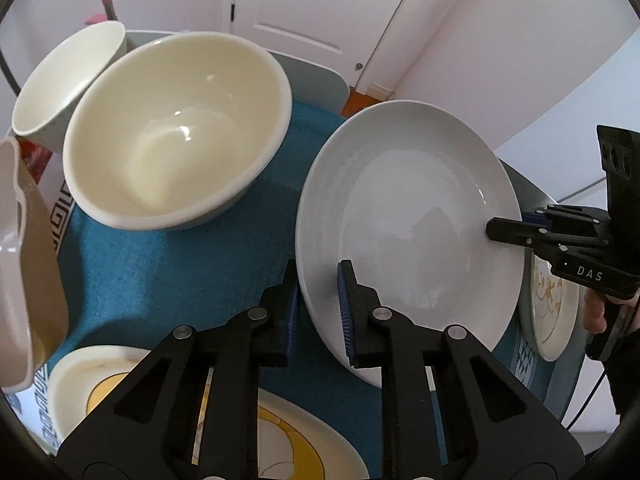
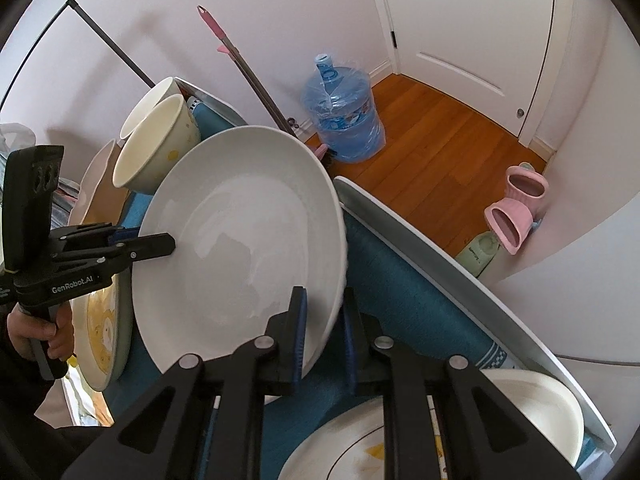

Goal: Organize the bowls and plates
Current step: 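Lift the white oval dish and carry it over the yellow duck plate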

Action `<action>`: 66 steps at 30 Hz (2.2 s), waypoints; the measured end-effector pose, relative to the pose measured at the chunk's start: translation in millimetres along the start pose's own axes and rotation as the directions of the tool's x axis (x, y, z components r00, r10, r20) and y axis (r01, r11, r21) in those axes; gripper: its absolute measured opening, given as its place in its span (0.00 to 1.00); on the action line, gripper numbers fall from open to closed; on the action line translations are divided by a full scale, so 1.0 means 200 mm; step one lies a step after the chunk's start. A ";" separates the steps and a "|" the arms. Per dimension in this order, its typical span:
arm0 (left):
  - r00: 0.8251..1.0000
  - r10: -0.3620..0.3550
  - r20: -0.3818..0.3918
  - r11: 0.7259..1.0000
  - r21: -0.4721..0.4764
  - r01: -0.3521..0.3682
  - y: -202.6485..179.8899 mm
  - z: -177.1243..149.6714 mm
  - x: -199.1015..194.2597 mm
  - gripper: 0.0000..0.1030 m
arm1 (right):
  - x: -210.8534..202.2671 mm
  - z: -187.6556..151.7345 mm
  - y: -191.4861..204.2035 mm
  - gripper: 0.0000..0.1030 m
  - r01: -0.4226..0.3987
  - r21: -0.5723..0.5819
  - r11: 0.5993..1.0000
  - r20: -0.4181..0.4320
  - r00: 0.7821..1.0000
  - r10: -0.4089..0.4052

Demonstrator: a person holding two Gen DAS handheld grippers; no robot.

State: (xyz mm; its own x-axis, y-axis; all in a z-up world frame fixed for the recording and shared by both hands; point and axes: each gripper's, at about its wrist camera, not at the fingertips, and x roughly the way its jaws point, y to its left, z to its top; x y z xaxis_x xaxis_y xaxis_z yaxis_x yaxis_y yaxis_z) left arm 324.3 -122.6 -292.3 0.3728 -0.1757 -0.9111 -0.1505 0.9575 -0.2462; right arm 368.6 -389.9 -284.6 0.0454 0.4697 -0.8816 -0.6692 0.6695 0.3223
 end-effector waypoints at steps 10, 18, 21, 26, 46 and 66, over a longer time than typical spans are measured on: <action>1.000 -0.002 0.029 1.000 0.022 0.001 -0.07 0.02 -0.07 0.15 | -0.05 0.01 0.02 0.14 0.005 0.004 1.000 0.000 1.000 -0.005; 0.999 -0.010 0.052 0.999 0.044 0.008 -0.06 0.01 -0.18 0.15 | -0.13 0.01 0.07 0.13 0.008 0.018 1.000 0.022 1.000 -0.009; 0.999 -0.017 0.051 0.998 0.053 0.014 -0.06 0.01 -0.20 0.15 | -0.15 0.00 0.09 0.13 0.020 0.021 1.000 0.030 0.999 -0.021; 0.999 -0.024 0.027 0.998 0.063 0.023 0.00 0.04 -0.22 0.15 | -0.13 -0.02 0.08 0.13 0.019 0.058 0.998 0.022 1.000 -0.020; 0.997 -0.050 -0.056 0.996 0.077 0.054 0.25 -0.01 -0.50 0.15 | -0.21 -0.16 0.46 0.12 -0.063 0.152 0.986 -0.107 0.991 0.080; 0.978 -0.055 -0.199 0.979 0.183 0.092 0.72 -0.15 -0.48 0.15 | 0.00 -0.34 0.91 0.12 -0.052 0.358 0.932 -0.101 0.990 0.094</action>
State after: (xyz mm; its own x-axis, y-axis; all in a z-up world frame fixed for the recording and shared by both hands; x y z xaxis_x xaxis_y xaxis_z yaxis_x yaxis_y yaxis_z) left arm 239.8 26.0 -249.8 0.1903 -0.2699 -0.9439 0.0544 0.9629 -0.2644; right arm 197.0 -306.9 -249.8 -0.0924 0.4700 -0.8778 -0.3608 0.8059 0.4695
